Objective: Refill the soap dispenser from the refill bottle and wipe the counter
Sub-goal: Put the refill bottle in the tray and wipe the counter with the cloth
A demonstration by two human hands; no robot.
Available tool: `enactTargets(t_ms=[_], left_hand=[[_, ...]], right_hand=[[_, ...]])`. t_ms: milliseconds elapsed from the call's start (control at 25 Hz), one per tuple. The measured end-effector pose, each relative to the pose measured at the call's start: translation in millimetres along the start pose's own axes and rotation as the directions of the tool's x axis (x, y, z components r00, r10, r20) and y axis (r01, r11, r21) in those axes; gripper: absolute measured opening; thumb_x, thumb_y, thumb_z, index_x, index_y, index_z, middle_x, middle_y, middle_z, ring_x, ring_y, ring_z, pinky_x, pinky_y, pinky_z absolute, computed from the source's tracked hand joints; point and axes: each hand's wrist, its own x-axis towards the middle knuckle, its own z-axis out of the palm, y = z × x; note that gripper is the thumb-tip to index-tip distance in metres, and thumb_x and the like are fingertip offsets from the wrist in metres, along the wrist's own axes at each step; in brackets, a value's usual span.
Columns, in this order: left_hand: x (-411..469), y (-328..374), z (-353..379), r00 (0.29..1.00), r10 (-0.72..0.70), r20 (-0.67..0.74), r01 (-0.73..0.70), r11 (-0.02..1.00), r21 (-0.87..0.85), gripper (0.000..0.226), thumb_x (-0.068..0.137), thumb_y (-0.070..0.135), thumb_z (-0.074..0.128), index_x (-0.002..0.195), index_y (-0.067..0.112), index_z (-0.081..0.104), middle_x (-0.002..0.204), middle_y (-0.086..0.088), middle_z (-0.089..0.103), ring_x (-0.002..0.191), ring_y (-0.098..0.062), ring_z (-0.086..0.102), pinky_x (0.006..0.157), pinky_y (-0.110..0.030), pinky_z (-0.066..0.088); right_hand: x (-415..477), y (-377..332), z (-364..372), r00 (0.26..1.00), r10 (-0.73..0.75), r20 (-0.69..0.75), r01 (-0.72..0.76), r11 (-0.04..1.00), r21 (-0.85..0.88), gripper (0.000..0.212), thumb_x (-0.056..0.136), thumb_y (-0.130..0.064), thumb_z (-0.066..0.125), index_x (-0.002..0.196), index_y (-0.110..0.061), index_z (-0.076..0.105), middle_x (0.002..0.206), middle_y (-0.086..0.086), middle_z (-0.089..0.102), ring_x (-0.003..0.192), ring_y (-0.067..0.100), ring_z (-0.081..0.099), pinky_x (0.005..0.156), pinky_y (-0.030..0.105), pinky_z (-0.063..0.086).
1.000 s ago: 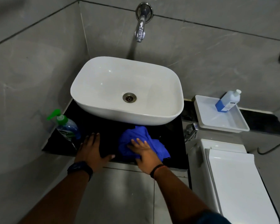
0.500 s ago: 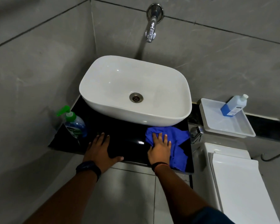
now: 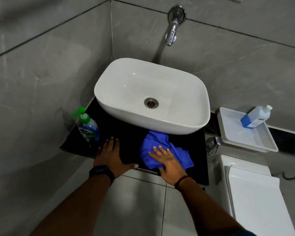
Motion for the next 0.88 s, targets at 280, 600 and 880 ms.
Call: enactTargets(t_ms=[280,600,880], left_hand=[[7,11,5,0.997,-0.032,0.073,0.030,0.999,0.034,0.126,0.048,0.088,0.053,0.148,0.025,0.010,0.159,-0.006,0.004,0.146,-0.029,0.003,0.116,-0.052,0.012],[8,-2,-1,0.997,-0.012,0.076,0.012,1.000,-0.002,0.125,0.049,0.080,0.064,0.148,0.022,0.014,0.159,-0.005,0.010,0.146,-0.026,0.007,0.116,-0.048,0.016],[12,31,-14,0.977,0.209,0.047,-0.193,0.955,-0.225,0.091,0.055,0.070,0.066,0.134,0.029,0.045,0.143,0.002,0.043,0.131,-0.021,0.042,0.108,-0.033,0.036]], right_hand=[[6,12,0,0.747,0.565,-0.350,-0.612,0.790,-0.032,0.068,0.081,-0.009,0.052,0.146,-0.022,0.034,0.157,0.009,0.024,0.146,0.029,0.013,0.118,0.043,0.004],[50,-58,28,0.969,0.173,-0.177,-0.192,0.977,-0.096,0.069,0.080,-0.005,0.050,0.145,-0.024,0.036,0.157,0.003,0.026,0.147,0.023,0.013,0.118,0.035,-0.002],[-4,-23,-28,0.845,0.357,-0.398,-0.241,0.919,0.313,0.049,0.074,0.009,0.053,0.118,-0.008,0.063,0.102,0.017,0.071,0.090,0.035,0.066,0.082,0.029,0.048]])
